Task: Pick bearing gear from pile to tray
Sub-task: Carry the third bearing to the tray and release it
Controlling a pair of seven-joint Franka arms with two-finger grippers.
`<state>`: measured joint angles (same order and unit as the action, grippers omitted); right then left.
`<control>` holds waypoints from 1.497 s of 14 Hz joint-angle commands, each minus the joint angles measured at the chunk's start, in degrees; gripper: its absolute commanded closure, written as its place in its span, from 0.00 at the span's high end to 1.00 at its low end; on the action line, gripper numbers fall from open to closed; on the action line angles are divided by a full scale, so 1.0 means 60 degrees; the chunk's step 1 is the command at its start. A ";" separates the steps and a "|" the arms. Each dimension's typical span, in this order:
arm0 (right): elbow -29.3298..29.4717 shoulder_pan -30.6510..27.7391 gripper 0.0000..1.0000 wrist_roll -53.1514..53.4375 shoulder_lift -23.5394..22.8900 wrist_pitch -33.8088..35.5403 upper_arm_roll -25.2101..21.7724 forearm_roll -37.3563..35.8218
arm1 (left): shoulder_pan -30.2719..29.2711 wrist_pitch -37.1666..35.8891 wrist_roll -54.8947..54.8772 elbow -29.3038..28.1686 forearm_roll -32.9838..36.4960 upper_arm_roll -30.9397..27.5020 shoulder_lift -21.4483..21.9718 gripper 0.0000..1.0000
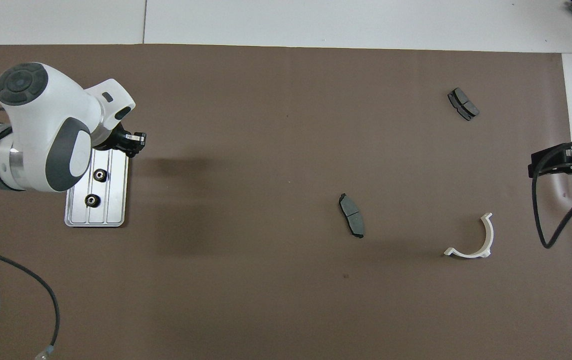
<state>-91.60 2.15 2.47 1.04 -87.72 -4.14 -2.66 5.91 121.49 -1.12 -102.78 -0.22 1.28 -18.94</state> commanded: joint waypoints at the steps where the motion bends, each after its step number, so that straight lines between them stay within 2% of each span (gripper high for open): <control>1: -0.0217 -0.0022 1.00 0.0087 0.0208 -0.0116 -0.0012 0.0165 | -0.0748 0.0432 -0.1317 -0.0856 0.0110 0.0109 0.0447 0.00; 3: -0.0217 -0.0022 1.00 0.0116 0.0193 -0.0218 0.0002 0.0165 | -0.0984 0.0901 -0.1600 -0.1135 0.0110 0.0123 0.0476 0.00; 5: -0.0289 -0.0022 1.00 0.0146 0.0193 -0.0889 0.0002 0.0165 | -0.0999 0.1122 -0.1585 -0.1195 0.0095 0.0123 0.0476 0.05; 11: -0.0290 -0.0021 1.00 0.0102 0.0179 -0.0907 0.0002 0.0180 | -0.0999 0.1416 -0.1527 -0.1195 0.0080 0.0123 0.0447 0.53; 12: -0.0290 -0.0022 1.00 0.0102 0.0193 -0.0907 -0.0012 0.0180 | -0.0999 0.1460 -0.1527 -0.1195 0.0080 0.0123 0.0447 0.58; 14: -0.0290 -0.0022 1.00 0.0102 0.0193 -0.0907 0.0002 0.0194 | -0.1014 0.1402 -0.1527 -0.1108 0.0051 0.0123 0.0433 0.63; 16: -0.0290 -0.0022 1.00 0.0102 0.0179 -0.0907 -0.0012 0.0180 | -0.1014 0.1256 -0.1497 -0.0889 0.0022 0.0109 0.0447 0.63; 18: -0.0290 -0.0022 1.00 0.0102 0.0193 -0.0907 -0.0012 0.0180 | -0.1028 0.0368 -0.1468 -0.0320 0.0022 0.0094 0.0578 0.63; 21: -0.0290 -0.0022 1.00 0.0102 0.0193 -0.0907 0.0002 0.0180 | -0.1029 -0.2469 -0.1424 0.1668 0.0022 0.0094 0.0623 0.63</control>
<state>-91.92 2.15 2.47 1.04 -92.59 -4.15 -2.60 0.07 117.12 -10.15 -100.12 -0.24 1.75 -16.00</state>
